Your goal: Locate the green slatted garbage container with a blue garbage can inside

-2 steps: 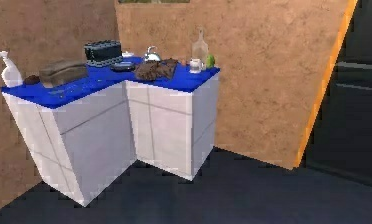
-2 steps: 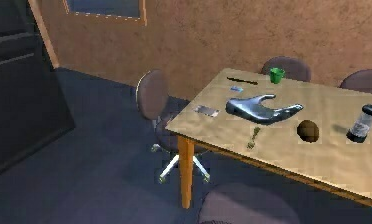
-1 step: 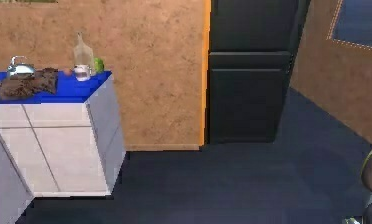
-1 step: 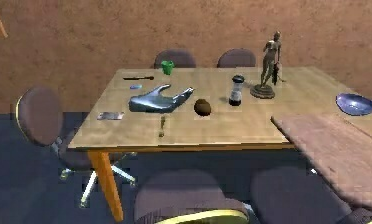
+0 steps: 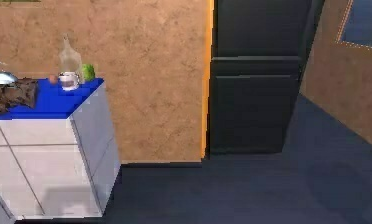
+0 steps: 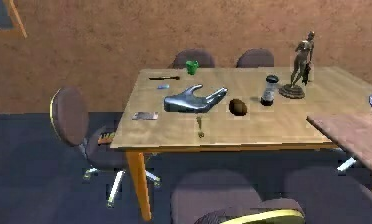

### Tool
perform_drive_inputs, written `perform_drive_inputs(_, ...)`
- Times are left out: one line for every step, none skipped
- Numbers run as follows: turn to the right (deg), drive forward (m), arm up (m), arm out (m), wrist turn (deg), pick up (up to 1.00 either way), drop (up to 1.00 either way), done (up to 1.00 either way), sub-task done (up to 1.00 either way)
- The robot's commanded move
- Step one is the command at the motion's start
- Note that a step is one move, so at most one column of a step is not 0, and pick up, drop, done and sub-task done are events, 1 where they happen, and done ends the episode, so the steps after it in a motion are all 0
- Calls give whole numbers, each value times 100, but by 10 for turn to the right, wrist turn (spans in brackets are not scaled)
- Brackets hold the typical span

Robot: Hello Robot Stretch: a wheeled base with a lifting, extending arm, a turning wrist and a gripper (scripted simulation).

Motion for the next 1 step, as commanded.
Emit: perform_drive_inputs(450,0,0,0,0,0,0,0,0)
